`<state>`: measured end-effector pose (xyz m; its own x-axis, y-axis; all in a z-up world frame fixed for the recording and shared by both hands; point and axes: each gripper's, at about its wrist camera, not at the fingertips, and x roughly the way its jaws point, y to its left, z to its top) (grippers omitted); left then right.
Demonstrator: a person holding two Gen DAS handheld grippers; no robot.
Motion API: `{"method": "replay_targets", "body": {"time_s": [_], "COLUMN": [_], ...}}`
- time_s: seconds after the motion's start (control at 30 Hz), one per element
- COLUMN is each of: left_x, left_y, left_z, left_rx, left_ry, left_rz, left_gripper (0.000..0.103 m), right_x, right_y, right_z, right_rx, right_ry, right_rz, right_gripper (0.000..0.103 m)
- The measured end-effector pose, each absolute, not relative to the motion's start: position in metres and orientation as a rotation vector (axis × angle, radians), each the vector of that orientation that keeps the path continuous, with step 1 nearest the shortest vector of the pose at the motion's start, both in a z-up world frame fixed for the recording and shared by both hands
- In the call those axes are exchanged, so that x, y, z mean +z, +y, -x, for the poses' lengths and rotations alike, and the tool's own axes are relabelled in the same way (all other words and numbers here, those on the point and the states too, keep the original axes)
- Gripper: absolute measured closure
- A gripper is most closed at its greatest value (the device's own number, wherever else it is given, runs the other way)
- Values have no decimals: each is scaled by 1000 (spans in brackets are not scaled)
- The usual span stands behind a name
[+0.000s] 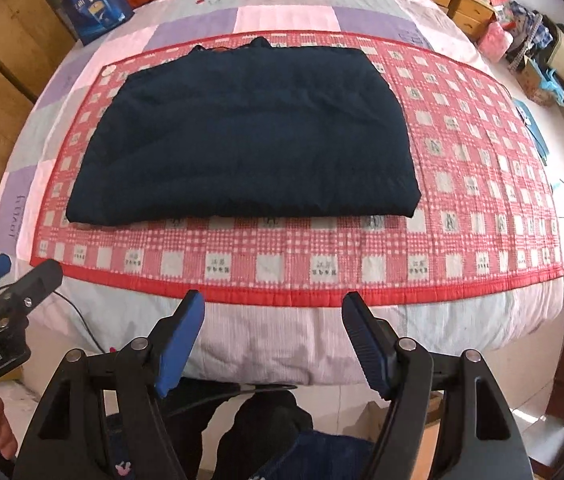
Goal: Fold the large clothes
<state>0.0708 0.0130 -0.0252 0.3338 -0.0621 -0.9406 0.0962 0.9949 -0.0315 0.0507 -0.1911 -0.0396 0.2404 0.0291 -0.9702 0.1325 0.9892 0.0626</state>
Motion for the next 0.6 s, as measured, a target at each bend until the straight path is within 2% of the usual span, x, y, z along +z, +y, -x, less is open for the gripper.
{"method": "replay_targets", "body": {"time_s": [0.6], "left_x": [2], "left_y": [-19], "left_z": [-84], "left_rx": [-171], "left_ry": [1218], "left_rz": [-31], "left_gripper": [3], "right_x": [-14], "right_y": [-201], "right_z": [-53], "right_rx": [-77], "right_ry": [1333], "right_rz": [-181], "right_gripper": [28]}}
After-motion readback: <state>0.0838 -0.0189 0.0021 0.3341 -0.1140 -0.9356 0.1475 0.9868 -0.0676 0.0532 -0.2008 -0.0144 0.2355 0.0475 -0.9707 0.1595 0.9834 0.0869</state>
